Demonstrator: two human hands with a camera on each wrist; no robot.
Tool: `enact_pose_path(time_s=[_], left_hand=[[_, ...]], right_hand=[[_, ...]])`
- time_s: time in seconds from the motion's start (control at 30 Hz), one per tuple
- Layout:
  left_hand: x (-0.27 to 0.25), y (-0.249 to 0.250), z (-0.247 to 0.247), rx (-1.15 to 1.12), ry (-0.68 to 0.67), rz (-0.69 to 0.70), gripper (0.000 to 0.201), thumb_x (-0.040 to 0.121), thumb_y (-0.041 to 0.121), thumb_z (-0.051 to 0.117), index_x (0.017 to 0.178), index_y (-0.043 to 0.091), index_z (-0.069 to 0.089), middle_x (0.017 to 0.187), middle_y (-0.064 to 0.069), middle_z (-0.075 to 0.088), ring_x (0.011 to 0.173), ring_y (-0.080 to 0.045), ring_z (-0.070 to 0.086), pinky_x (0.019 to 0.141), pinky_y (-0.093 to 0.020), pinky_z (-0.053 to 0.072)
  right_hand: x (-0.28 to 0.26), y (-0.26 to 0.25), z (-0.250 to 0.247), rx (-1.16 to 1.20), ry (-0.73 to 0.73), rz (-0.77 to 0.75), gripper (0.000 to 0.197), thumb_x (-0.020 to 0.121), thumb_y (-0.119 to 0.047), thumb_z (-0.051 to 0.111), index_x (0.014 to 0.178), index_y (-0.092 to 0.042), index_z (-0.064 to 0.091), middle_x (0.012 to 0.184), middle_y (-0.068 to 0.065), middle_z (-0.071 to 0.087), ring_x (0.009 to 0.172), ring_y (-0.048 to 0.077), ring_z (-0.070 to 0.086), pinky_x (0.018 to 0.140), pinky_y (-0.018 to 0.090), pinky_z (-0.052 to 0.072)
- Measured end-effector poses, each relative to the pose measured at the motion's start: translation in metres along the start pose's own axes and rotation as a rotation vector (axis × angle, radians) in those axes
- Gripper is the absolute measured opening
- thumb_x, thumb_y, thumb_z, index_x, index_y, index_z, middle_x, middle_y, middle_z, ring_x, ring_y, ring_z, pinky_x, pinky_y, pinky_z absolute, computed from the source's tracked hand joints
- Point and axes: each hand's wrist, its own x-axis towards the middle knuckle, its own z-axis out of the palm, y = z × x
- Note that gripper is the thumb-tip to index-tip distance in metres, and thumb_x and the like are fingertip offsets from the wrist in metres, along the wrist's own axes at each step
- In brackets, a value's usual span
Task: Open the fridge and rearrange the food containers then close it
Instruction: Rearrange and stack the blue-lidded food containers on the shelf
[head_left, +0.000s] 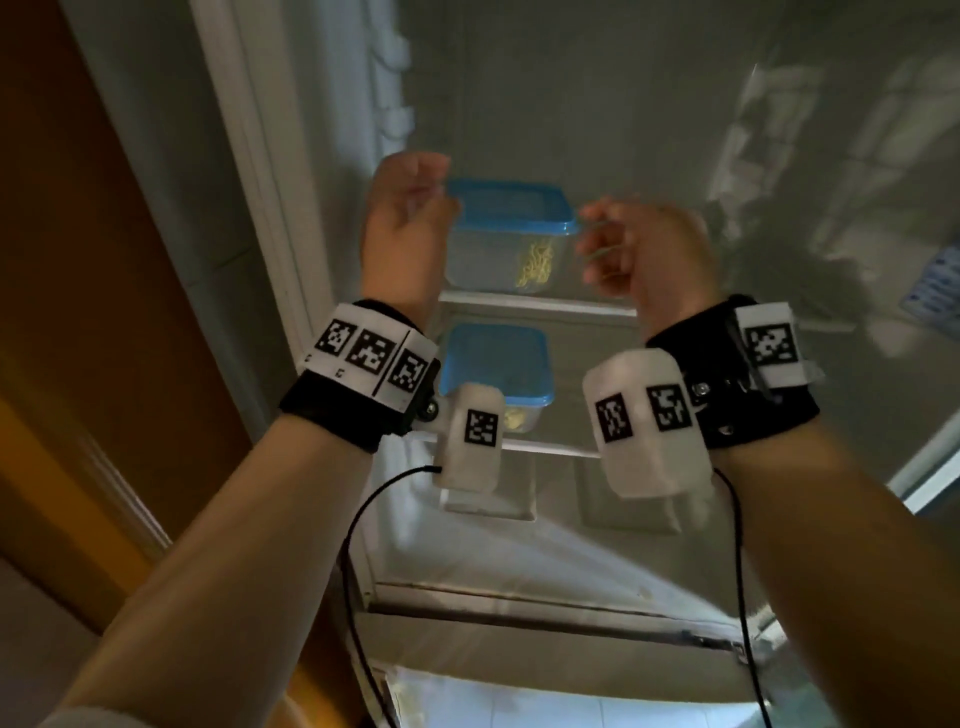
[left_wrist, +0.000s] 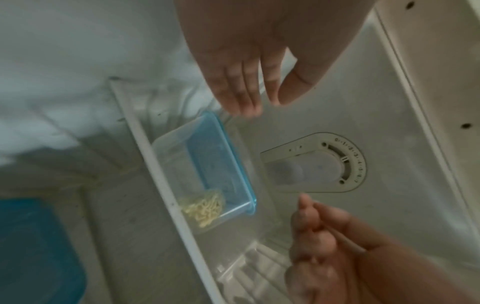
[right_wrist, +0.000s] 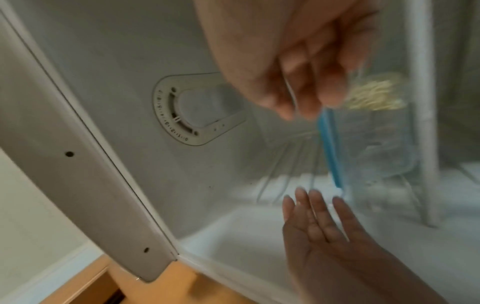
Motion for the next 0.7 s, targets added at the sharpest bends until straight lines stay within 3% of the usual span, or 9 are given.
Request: enact_pose_path(time_s=[0.1, 0.17, 0.23, 0.3, 0.4, 0.47, 0.53, 0.63, 0.7], left_hand=[[0.021, -0.002, 0.009, 0.076, 0.067, -0.068, 0.046, 0.084, 0.0, 0.048, 0.13, 0.006, 0.045, 0.126, -0.005, 0.048, 0.116, -0.016, 0.046, 0.081, -0.009, 0.038], [0.032, -0.008, 0.013, 0.129, 0.054, -0.185, 0.049, 0.088, 0.004, 0.047, 0.136, 0.004, 0.039, 0.121, -0.002, 0.045, 0.108, -0.014, 0.045, 0.066, 0.0, 0.037], [0.039, -0.012, 0.017, 0.227, 0.042, -0.253, 0.043, 0.089, 0.008, 0.047, 0.13, -0.005, 0.044, 0.113, -0.013, 0.052, 0.099, -0.019, 0.05, 0.051, -0.01, 0.037], [0.04, -0.012, 0.017, 0.265, 0.038, -0.305, 0.04, 0.089, 0.009, 0.047, 0.124, -0.009, 0.049, 0.122, -0.025, 0.056, 0.106, -0.026, 0.056, 0.069, -0.023, 0.043], [0.035, -0.011, 0.016, 0.206, -0.026, -0.405, 0.044, 0.09, 0.013, 0.046, 0.131, -0.002, 0.045, 0.113, -0.012, 0.051, 0.116, -0.026, 0.052, 0.101, -0.037, 0.041], [0.031, -0.009, 0.014, 0.144, -0.036, -0.398, 0.037, 0.089, 0.012, 0.047, 0.125, 0.003, 0.05, 0.098, -0.003, 0.051, 0.092, -0.018, 0.054, 0.088, -0.032, 0.048], [0.022, 0.002, 0.011, 0.054, -0.029, -0.383, 0.014, 0.088, 0.009, 0.048, 0.097, 0.016, 0.056, 0.078, 0.004, 0.052, 0.064, -0.006, 0.056, 0.061, -0.019, 0.047], [0.004, 0.017, 0.001, -0.013, -0.016, -0.318, 0.015, 0.084, 0.008, 0.05, 0.085, 0.024, 0.053, 0.072, 0.01, 0.052, 0.052, 0.005, 0.055, 0.054, -0.017, 0.043], [-0.01, 0.026, -0.008, -0.029, -0.005, -0.265, 0.017, 0.084, 0.009, 0.051, 0.078, 0.024, 0.054, 0.066, 0.012, 0.053, 0.041, 0.01, 0.053, 0.045, -0.01, 0.043]], right_hand=[[0.03, 0.004, 0.009, 0.096, 0.172, -0.01, 0.021, 0.083, -0.007, 0.05, 0.069, -0.023, 0.047, 0.066, -0.003, 0.052, 0.054, 0.008, 0.046, 0.051, 0.023, 0.039], [0.045, 0.011, 0.014, 0.039, 0.191, 0.105, 0.016, 0.084, -0.019, 0.055, 0.072, -0.022, 0.045, 0.07, -0.003, 0.045, 0.061, 0.009, 0.041, 0.062, 0.027, 0.039], [0.054, 0.019, 0.017, 0.036, 0.102, 0.258, 0.019, 0.086, -0.033, 0.054, 0.085, -0.015, 0.049, 0.07, -0.002, 0.041, 0.059, 0.011, 0.042, 0.057, 0.025, 0.038], [0.056, 0.025, 0.019, 0.087, 0.001, 0.328, 0.023, 0.087, -0.035, 0.053, 0.083, -0.012, 0.052, 0.071, 0.001, 0.047, 0.055, 0.011, 0.048, 0.051, 0.024, 0.04], [0.049, 0.025, 0.022, 0.094, -0.015, 0.333, 0.021, 0.089, -0.028, 0.053, 0.074, -0.013, 0.053, 0.072, 0.003, 0.054, 0.059, 0.014, 0.052, 0.045, 0.022, 0.046], [0.043, 0.022, 0.023, 0.114, 0.024, 0.282, 0.021, 0.088, -0.026, 0.053, 0.071, -0.014, 0.054, 0.064, 0.002, 0.056, 0.06, 0.014, 0.052, 0.041, 0.018, 0.044], [0.037, 0.016, 0.023, 0.116, 0.05, 0.221, 0.018, 0.085, -0.03, 0.055, 0.072, -0.018, 0.056, 0.067, -0.001, 0.055, 0.068, 0.013, 0.052, 0.055, 0.023, 0.045], [0.016, 0.007, 0.017, 0.111, 0.032, 0.169, 0.01, 0.083, -0.035, 0.056, 0.081, -0.025, 0.058, 0.082, -0.005, 0.057, 0.08, 0.009, 0.053, 0.064, 0.027, 0.044], [-0.005, 0.002, 0.012, 0.145, -0.016, 0.131, 0.012, 0.083, -0.034, 0.056, 0.09, -0.024, 0.058, 0.069, -0.011, 0.061, 0.074, 0.005, 0.055, 0.062, 0.026, 0.047]])
